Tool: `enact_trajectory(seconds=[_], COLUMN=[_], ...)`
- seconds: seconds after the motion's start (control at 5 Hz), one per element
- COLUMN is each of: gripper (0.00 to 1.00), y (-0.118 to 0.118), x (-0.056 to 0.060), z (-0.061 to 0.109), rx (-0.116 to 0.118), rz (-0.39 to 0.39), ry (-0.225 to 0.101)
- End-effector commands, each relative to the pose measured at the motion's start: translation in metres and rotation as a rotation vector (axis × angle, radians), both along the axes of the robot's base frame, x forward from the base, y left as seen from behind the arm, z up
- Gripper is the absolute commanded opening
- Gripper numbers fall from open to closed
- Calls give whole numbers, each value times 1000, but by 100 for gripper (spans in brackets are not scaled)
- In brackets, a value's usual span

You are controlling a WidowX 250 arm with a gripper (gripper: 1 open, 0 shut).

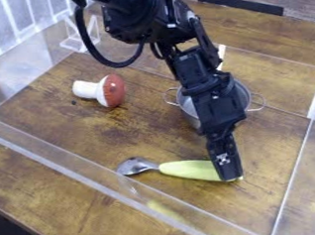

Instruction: Move the green spoon to the left

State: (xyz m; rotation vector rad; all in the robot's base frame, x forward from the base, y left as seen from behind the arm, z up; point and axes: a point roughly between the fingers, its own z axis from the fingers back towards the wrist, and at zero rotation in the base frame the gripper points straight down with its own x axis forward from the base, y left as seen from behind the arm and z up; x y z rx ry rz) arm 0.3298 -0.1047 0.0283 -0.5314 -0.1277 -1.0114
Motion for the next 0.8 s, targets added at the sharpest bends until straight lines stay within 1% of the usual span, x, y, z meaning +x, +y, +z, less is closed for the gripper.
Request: enact_trajectory(seconds=[0.0, 0.2, 0.6], gripper=[0, 0, 0], y=[6, 7, 9], x=[4, 6, 7], z=[11, 9, 9], rx=[-1, -1, 7], rz=[37, 56, 95], ry=[-14, -7, 4])
